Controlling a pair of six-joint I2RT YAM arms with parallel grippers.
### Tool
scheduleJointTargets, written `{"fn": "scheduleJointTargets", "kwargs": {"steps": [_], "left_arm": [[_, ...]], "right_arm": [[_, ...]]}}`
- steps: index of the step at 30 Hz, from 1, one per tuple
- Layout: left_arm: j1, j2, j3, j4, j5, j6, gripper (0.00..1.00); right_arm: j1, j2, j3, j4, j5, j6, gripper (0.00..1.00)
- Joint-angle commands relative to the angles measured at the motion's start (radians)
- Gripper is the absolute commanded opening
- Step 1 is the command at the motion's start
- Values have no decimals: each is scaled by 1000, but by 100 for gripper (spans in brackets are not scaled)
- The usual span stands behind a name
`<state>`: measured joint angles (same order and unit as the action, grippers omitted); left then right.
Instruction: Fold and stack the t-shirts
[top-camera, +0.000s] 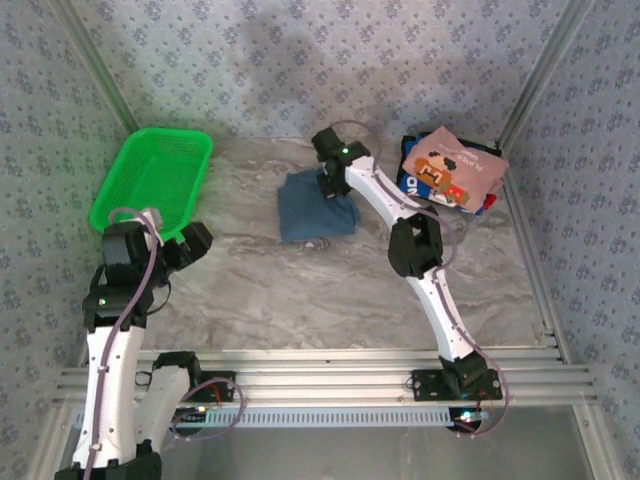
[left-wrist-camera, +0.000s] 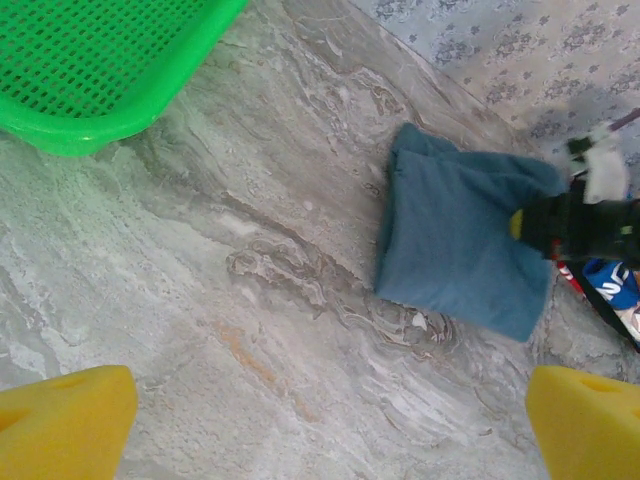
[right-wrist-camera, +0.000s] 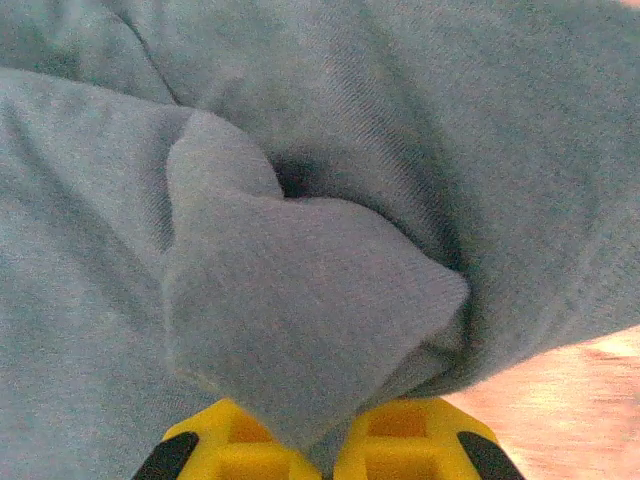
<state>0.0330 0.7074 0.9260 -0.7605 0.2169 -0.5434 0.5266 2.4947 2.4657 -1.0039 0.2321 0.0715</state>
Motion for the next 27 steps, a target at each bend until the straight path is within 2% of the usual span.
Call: {"fn": "scheduleJointTargets", "kwargs": {"steps": [1,13,21,27], "left_arm": [[10,0,-25,39,37,-19,100],[9,-5,-83,76,68,-53,100],[9,-15,-117,76,73,-67,100],[10,-16,-140,77,66,-69,100]], "right_arm": [[-14,-86,44,18,187,-186,0],[-112,-145,51,34,277,-337,0],[-210,-205,12,56,234,-381,0],[-285,-247,12,58,169,-353,0]]}}
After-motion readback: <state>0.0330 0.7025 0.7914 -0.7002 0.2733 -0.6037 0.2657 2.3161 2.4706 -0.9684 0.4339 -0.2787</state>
